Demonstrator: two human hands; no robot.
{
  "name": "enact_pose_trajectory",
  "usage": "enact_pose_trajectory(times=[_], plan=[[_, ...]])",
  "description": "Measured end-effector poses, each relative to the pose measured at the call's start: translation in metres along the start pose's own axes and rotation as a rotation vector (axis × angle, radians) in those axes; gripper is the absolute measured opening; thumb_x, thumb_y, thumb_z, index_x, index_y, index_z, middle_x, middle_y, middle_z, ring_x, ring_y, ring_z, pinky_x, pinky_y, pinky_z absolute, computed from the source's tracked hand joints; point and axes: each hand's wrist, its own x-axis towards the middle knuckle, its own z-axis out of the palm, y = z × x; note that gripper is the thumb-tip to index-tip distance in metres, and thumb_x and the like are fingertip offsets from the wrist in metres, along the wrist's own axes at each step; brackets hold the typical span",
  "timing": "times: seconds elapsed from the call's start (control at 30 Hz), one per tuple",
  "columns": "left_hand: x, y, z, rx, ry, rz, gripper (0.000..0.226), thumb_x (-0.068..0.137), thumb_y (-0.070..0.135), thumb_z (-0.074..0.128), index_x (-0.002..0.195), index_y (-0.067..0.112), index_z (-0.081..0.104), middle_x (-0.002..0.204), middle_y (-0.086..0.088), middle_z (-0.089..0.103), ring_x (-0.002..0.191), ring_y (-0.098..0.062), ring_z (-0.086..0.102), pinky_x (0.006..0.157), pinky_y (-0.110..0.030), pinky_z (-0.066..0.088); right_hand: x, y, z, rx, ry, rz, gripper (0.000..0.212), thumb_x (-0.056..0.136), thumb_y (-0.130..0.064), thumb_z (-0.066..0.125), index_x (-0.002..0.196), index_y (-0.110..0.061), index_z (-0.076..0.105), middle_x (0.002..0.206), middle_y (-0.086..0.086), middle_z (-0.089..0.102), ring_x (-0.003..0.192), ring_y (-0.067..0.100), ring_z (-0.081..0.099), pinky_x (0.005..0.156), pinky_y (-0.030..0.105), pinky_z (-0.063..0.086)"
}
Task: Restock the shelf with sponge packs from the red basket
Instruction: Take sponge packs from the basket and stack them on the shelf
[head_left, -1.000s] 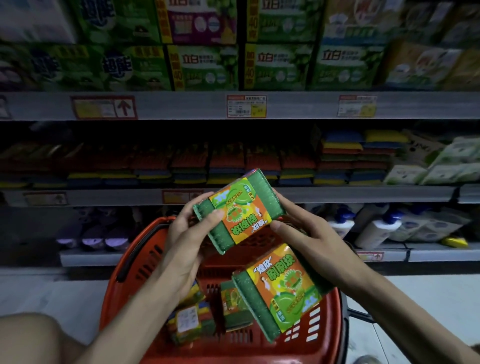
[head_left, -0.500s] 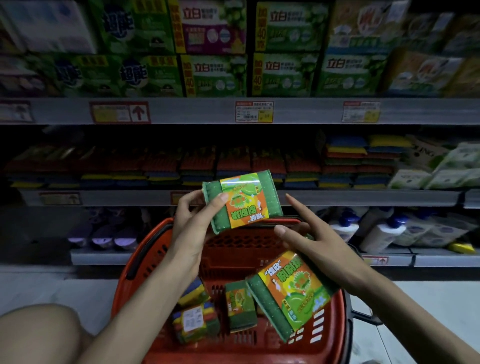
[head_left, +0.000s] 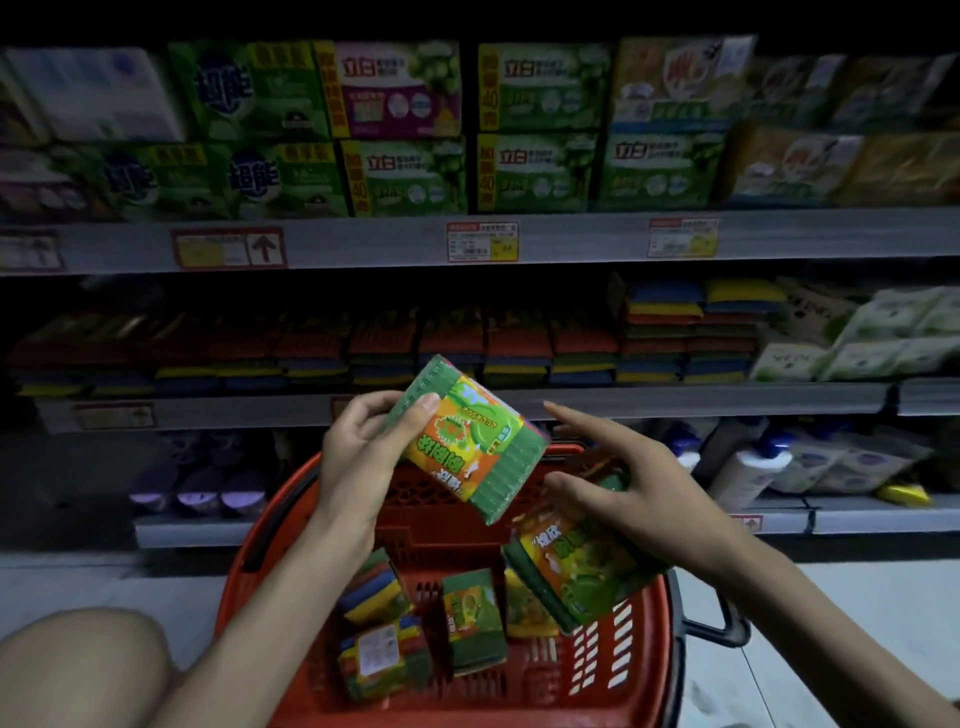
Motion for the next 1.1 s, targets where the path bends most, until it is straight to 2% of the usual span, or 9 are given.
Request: enact_pose_trajectory(times=[0.2,0.33,0.4,0.5,0.57,0.67,0.83,0.97,1.1], plan=[[-0.004,0.001,0.008,-0.011,-0.026,0.012,0.051,0.067,0.056,0.083,0.102,0.019,0.075,0.101,-0.006,0.078,0.096,-0.022,0.072,0.097,-0.052,0.052,-0.001,-0.004,0.015,0.048,0.127,-0.02,0.049,0.082,-0.053,0.076,0.126,-0.039,0.06,0.105,-0.019,0.073,0.099,-0.006,0.068,0.087,0.033,0.059],[-0.004,0.002,0.011,-0.028,-0.172,-0.01,0.045,0.084,0.048,0.073,0.121,0.022,0.072,0.122,-0.003,0.074,0.121,-0.022,0.065,0.111,-0.048,0.044,0.0,-0.003,0.022,0.064,0.227,-0.001,0.045,0.081,-0.057,0.075,0.119,-0.039,0.06,0.1,-0.018,0.073,0.094,-0.006,0.069,0.081,0.029,0.058],[-0.006,0.002,0.009,0.083,-0.275,-0.063,0.045,0.082,0.046,0.075,0.125,0.034,0.067,0.127,0.003,0.072,0.124,-0.022,0.064,0.109,-0.052,0.045,0.0,0.0,0.024,0.076,0.26,0.021,0.04,0.081,-0.052,0.078,0.116,-0.039,0.062,0.099,-0.019,0.072,0.092,-0.006,0.069,0.08,0.028,0.058],[-0.009,-0.001,0.005,0.205,-0.378,-0.162,0.084,0.069,0.05,0.087,0.142,0.051,0.045,0.146,0.008,0.058,0.127,-0.02,0.061,0.101,-0.057,0.051,-0.001,0.004,0.027,0.093,0.251,0.047,0.035,0.083,-0.047,0.079,0.114,-0.039,0.065,0.101,-0.018,0.073,0.093,-0.005,0.069,0.083,0.032,0.059],[-0.013,-0.001,0.007,0.241,-0.382,-0.099,0.097,0.071,0.041,0.09,0.144,0.064,0.031,0.145,0.016,0.056,0.122,-0.015,0.064,0.095,-0.05,0.056,-0.001,0.006,0.029,0.105,0.253,0.055,0.034,0.082,-0.047,0.08,0.112,-0.038,0.066,0.102,-0.019,0.073,0.095,-0.005,0.068,0.084,0.032,0.059],[-0.017,-0.002,0.014,0.16,-0.286,-0.016,0.105,0.067,0.035,0.095,0.147,0.06,0.032,0.14,0.02,0.057,0.117,-0.012,0.068,0.093,-0.042,0.057,0.0,0.004,0.028,0.124,0.28,0.056,0.032,0.082,-0.047,0.08,0.109,-0.037,0.067,0.1,-0.023,0.073,0.096,-0.008,0.067,0.083,0.024,0.056],[-0.027,-0.006,0.029,0.041,-0.072,-0.005,0.059,0.069,0.038,0.085,0.12,0.019,0.062,0.117,0.003,0.074,0.099,-0.006,0.073,0.087,-0.029,0.057,0.0,-0.003,0.03,0.167,0.301,0.073,0.03,0.085,-0.05,0.074,0.113,-0.04,0.067,0.1,-0.02,0.074,0.095,-0.004,0.069,0.083,0.03,0.059],[-0.036,-0.008,0.038,0.041,-0.044,0.044,0.03,0.086,0.022,0.078,0.111,0.011,0.064,0.098,0.007,0.076,0.089,0.001,0.073,0.071,-0.013,0.054,0.004,-0.001,0.034,0.148,0.399,0.098,0.034,0.085,-0.049,0.076,0.116,-0.036,0.074,0.109,-0.017,0.072,0.1,-0.001,0.067,0.089,0.038,0.058],[-0.037,-0.012,0.044,0.059,-0.097,0.056,0.037,0.088,0.014,0.077,0.121,0.018,0.063,0.113,0.007,0.073,0.101,0.003,0.07,0.079,-0.011,0.054,0.008,0.001,0.033,0.195,0.442,0.134,0.032,0.085,-0.045,0.077,0.114,-0.032,0.078,0.108,-0.017,0.074,0.1,-0.003,0.068,0.09,0.034,0.059]])
